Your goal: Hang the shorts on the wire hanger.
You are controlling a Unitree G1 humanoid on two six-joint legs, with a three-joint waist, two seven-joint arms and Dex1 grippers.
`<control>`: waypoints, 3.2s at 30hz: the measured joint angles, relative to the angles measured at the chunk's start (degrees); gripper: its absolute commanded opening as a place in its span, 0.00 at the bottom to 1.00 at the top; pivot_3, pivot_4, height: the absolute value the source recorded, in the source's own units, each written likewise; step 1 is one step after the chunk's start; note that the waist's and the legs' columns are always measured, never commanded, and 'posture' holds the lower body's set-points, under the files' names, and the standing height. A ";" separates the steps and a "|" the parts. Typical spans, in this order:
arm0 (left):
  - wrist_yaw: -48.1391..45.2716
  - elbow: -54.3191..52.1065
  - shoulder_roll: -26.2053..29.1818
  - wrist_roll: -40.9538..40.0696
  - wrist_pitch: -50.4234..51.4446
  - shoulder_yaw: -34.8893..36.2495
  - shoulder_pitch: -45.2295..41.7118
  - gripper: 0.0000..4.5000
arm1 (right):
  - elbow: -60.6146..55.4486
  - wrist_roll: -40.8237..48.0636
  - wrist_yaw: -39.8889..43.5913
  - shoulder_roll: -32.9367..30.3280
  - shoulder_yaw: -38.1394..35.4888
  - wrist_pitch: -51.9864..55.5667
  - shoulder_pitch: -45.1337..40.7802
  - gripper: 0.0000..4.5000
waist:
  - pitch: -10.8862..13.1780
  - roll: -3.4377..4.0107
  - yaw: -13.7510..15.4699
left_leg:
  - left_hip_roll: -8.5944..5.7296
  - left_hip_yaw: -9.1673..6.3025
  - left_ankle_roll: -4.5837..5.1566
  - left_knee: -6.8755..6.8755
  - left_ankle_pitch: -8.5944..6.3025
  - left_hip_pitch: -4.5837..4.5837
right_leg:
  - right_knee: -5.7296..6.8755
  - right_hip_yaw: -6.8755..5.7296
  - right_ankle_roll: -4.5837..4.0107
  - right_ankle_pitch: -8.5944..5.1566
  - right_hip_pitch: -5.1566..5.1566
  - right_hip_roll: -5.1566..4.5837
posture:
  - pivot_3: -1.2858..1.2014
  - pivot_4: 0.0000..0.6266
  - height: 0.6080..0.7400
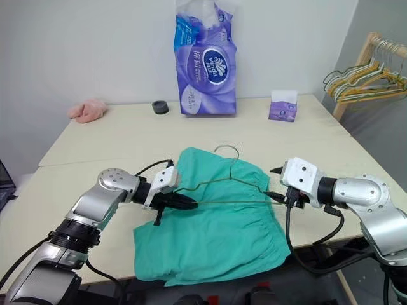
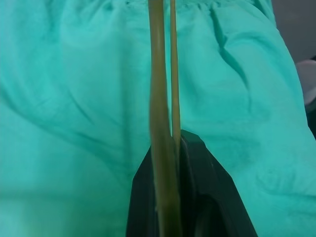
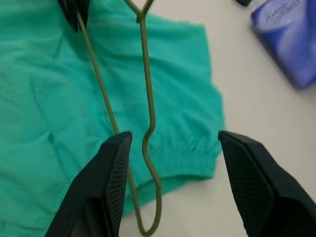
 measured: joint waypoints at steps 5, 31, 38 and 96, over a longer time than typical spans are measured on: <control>-0.20 -1.48 -0.74 0.39 -1.76 -0.83 -0.12 0.00 | -0.41 1.26 0.57 -1.66 3.57 8.57 -2.38 0.66 | 0.00 0.01 -0.05 | 0.00 0.01 0.01 -0.01 -0.01 0.00 | -0.01 -0.02 0.02 -0.01 0.00 0.01 | 0.48 0.05 1.00; -0.15 -6.84 0.22 1.19 -2.70 -1.05 0.23 0.00 | 0.41 1.34 3.09 -3.23 15.59 14.68 -5.60 0.01 | 0.02 0.01 -0.02 | 0.02 -0.01 0.02 -0.01 -0.01 -0.01 | -0.02 -0.03 0.28 -0.16 -0.01 0.01 | 0.48 0.06 1.00; 0.28 -6.85 -0.83 0.31 -0.82 -0.70 0.39 0.21 | 0.33 1.48 2.86 -3.18 15.62 15.31 -5.03 0.00 | 0.03 0.01 -0.02 | 0.02 -0.01 0.02 -0.01 -0.01 -0.01 | -0.02 -0.04 0.28 -0.16 -0.01 0.01 | 0.48 0.05 1.00; 0.93 0.39 -0.08 -6.77 -0.68 7.94 0.67 0.53 | 2.84 18.67 -4.49 -2.49 -16.78 29.17 26.72 0.00 | 0.04 -0.11 -1.01 | 0.05 0.10 0.04 -0.02 -0.04 0.03 | -0.08 0.04 0.39 -0.16 0.06 0.06 | 0.47 0.05 1.00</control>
